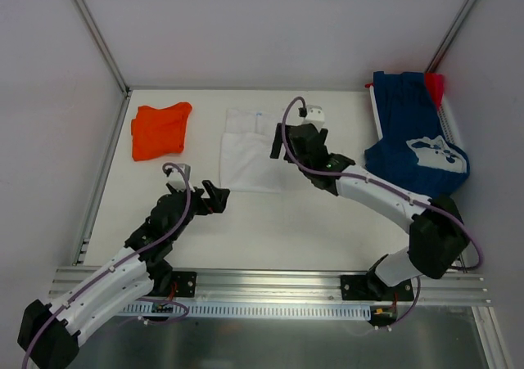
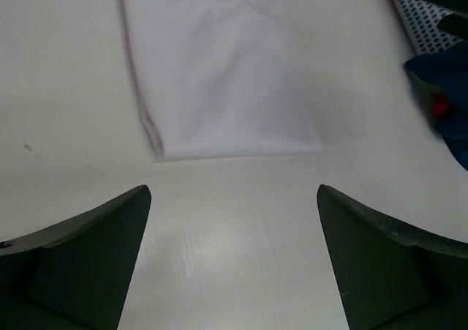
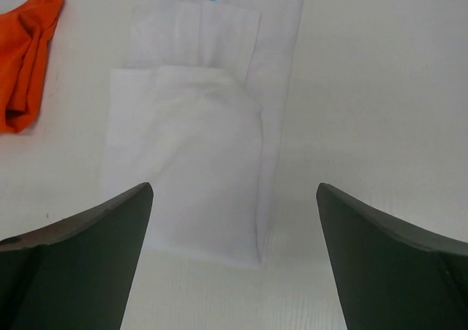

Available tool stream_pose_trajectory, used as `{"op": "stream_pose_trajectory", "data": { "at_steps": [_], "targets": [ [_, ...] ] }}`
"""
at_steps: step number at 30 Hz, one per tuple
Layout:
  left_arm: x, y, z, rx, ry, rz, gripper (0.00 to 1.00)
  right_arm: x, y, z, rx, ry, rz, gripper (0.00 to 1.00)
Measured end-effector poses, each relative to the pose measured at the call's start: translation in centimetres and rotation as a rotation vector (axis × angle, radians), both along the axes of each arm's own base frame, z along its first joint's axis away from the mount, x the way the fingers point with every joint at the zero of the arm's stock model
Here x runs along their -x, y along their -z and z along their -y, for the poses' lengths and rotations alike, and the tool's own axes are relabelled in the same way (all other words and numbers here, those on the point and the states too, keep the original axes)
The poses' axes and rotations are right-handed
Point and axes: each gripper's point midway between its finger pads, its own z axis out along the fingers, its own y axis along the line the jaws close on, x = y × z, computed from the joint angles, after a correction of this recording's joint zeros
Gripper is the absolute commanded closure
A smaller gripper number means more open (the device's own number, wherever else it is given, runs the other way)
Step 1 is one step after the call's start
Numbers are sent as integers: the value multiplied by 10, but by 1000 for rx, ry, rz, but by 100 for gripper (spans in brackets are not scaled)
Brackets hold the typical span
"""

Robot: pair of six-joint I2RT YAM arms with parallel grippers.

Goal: Fold and stack the t-shirts
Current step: Fold the folded rectangular tshirt in 1/3 of the way

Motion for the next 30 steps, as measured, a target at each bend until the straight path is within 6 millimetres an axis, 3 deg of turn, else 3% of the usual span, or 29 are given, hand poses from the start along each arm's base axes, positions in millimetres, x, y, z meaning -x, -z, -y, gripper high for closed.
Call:
{"op": "stream_pose_trajectory", "data": {
  "at_steps": [3, 6, 9, 12, 20, 27, 30],
  "targets": [
    [-3, 3, 19, 35, 76, 7, 1, 27, 17, 8, -45, -18, -28, 0],
    [-8, 11, 39, 64, 167, -13, 1, 51, 57, 16, -88, -36, -104, 0],
    [-18, 30, 51, 104, 227, -81, 1, 74, 96, 17, -139, -57, -197, 1],
    [-28, 50, 53, 161, 241, -153, 1, 89, 117, 14, -189, -71, -256, 1],
    [-51, 73, 28, 305, 125, -210, 1, 84, 115, -9, -327, -104, -253, 1],
    [-57, 80, 20, 334, 78, -225, 1, 82, 143, -10, -374, -83, -299, 1],
    [-57, 83, 20, 337, 70, -236, 1, 75, 142, -17, -417, -88, -282, 1]
  ]
}}
